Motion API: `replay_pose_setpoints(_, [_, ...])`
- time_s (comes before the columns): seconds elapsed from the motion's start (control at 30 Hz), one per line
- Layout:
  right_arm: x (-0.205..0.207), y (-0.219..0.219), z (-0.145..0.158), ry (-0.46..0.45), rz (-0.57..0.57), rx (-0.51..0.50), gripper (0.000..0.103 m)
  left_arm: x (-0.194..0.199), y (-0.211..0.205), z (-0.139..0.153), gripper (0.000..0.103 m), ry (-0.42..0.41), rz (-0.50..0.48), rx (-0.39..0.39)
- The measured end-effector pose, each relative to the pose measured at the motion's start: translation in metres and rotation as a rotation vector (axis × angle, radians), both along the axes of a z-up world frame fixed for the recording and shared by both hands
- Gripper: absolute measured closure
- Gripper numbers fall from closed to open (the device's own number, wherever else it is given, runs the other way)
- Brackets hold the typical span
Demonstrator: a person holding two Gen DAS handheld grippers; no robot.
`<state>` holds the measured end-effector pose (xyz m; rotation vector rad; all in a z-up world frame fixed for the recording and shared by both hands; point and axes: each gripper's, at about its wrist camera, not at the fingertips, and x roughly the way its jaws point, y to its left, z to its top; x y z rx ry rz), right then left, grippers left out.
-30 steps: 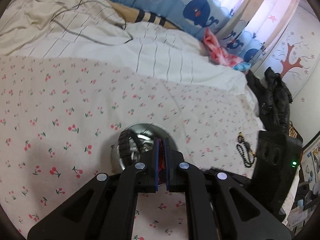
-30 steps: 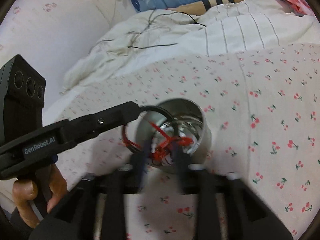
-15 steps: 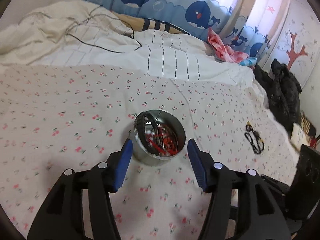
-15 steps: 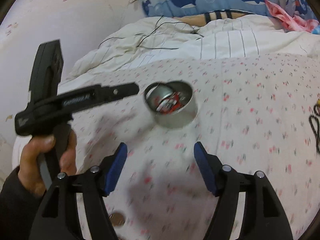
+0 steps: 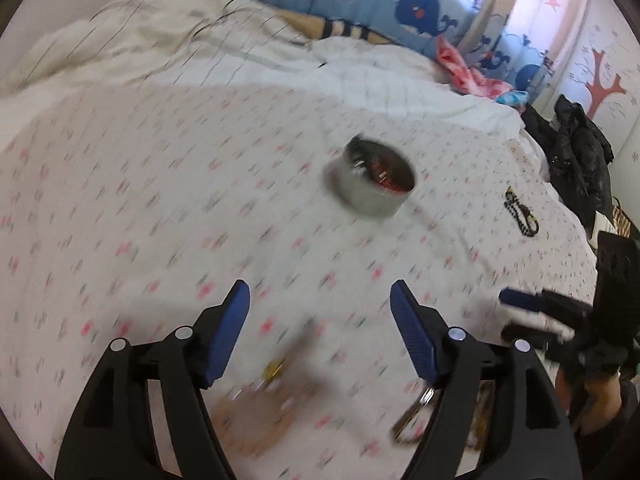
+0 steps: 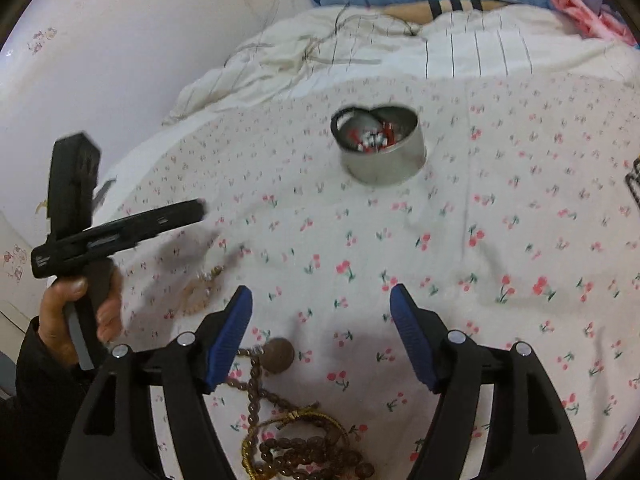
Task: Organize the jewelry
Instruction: 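Move the left gripper to the peach bead bracelet while the right approaches brown beads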
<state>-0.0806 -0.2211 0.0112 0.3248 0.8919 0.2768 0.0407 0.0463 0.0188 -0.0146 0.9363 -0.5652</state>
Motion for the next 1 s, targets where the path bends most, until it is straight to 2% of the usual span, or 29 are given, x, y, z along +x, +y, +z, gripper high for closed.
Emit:
replay_pose_setpoints(0.17, [0.002, -0.001, -0.005, 0.016, -0.006, -0.003, 0.034, 0.003, 0.047, -0.017, 0.033, 0.099, 0.063, -0.052])
replay_pose_setpoints(0.23, [0.001, -0.002, -0.004, 0.017, -0.003, -0.008, 0.034, 0.003, 0.053, -0.019, 0.033, 0.103, 0.078, -0.033])
replay_pose_setpoints(0.33, [0.003, 0.004, -0.007, 0.045, 0.063, -0.009, 0.034, -0.004, 0.053, -0.022, 0.033, 0.115, 0.062, -0.011])
replay_pose_setpoints(0.4, [0.002, 0.017, -0.011, 0.067, 0.146, -0.036, 0.034, -0.013, 0.048, -0.031, 0.033, 0.128, 0.029, 0.026])
replay_pose_setpoints(0.53, [-0.003, 0.039, -0.015, 0.085, 0.250, -0.100, 0.034, -0.025, 0.029, -0.046, 0.033, 0.115, -0.020, 0.181])
replay_pose_setpoints(0.67, [-0.003, 0.036, -0.017, 0.092, 0.246, -0.082, 0.034, -0.024, 0.025, -0.064, 0.033, 0.180, -0.046, 0.195])
replay_pose_setpoints(0.73, [-0.002, 0.031, -0.017, 0.093, 0.231, -0.091, 0.034, -0.028, 0.018, -0.070, 0.035, 0.172, -0.074, 0.224])
replay_pose_setpoints(0.77, [-0.002, 0.025, -0.014, 0.095, 0.220, -0.088, 0.034, -0.031, 0.014, -0.070, 0.038, 0.166, -0.101, 0.221])
replay_pose_setpoints(0.83, [-0.005, 0.008, -0.005, 0.088, 0.198, -0.066, 0.034, -0.033, 0.010, -0.066, 0.064, 0.184, -0.135, 0.174])
replay_pose_setpoints(0.87, [-0.007, 0.000, -0.002, 0.092, 0.202, -0.047, 0.034, -0.034, 0.010, -0.066, 0.069, 0.188, -0.141, 0.165])
replay_pose_setpoints(0.9, [-0.009, -0.004, 0.001, 0.095, 0.212, -0.034, 0.033, -0.034, 0.010, -0.066, 0.080, 0.188, -0.150, 0.160])
replay_pose_setpoints(1.0, [-0.022, -0.009, 0.006, 0.113, 0.297, -0.021, 0.032, -0.037, 0.011, -0.062, 0.088, 0.174, -0.157, 0.142])
